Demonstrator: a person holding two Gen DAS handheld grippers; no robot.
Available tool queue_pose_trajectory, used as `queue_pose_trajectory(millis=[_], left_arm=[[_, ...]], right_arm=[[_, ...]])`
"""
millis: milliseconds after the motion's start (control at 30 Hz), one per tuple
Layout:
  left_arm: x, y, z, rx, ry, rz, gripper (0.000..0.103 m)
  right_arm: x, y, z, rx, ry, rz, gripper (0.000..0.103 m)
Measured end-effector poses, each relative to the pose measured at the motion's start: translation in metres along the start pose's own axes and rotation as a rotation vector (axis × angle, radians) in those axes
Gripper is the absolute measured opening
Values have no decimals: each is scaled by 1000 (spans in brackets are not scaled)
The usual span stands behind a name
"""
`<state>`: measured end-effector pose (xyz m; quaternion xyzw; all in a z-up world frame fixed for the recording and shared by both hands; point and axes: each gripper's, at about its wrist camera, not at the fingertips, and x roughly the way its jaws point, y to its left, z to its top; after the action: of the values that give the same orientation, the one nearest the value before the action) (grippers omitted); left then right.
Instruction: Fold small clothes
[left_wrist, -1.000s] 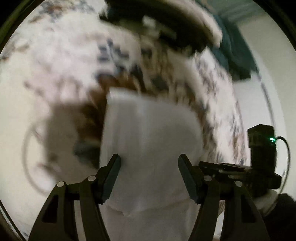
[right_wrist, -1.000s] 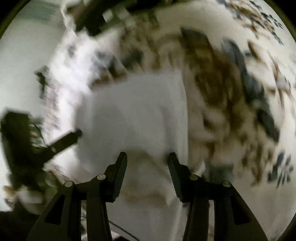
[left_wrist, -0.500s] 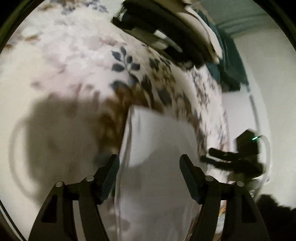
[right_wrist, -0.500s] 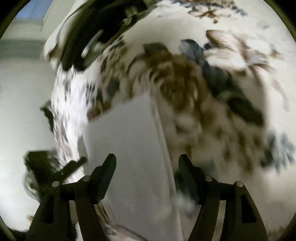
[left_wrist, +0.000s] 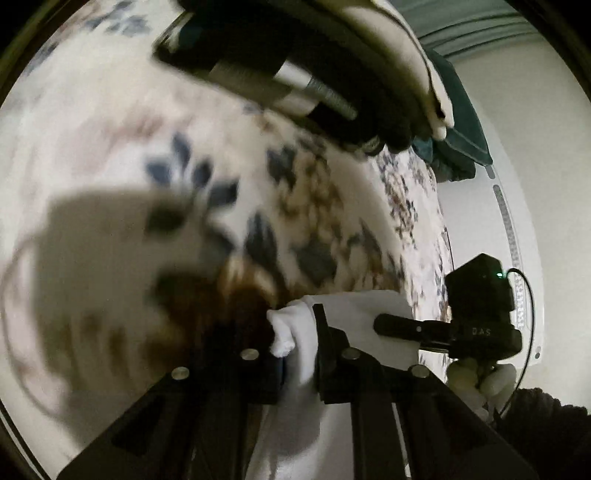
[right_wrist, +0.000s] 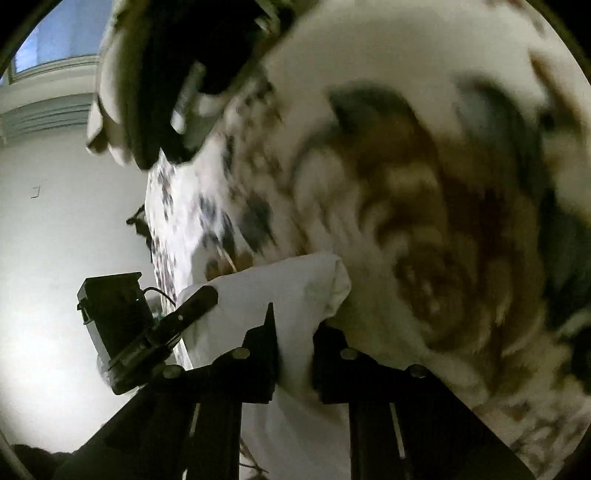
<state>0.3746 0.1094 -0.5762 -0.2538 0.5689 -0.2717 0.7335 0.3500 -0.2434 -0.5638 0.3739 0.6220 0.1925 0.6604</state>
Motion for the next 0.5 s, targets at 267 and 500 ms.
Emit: queue_pose_trajectory(millis=[267, 500], left_arm=[[20, 1, 81, -25, 23, 62, 25], [-42, -5, 9, -53, -17, 80, 65]], right_arm=[[20, 27, 76, -19, 23, -245, 28], [-21, 17, -3, -12, 73, -255, 66]])
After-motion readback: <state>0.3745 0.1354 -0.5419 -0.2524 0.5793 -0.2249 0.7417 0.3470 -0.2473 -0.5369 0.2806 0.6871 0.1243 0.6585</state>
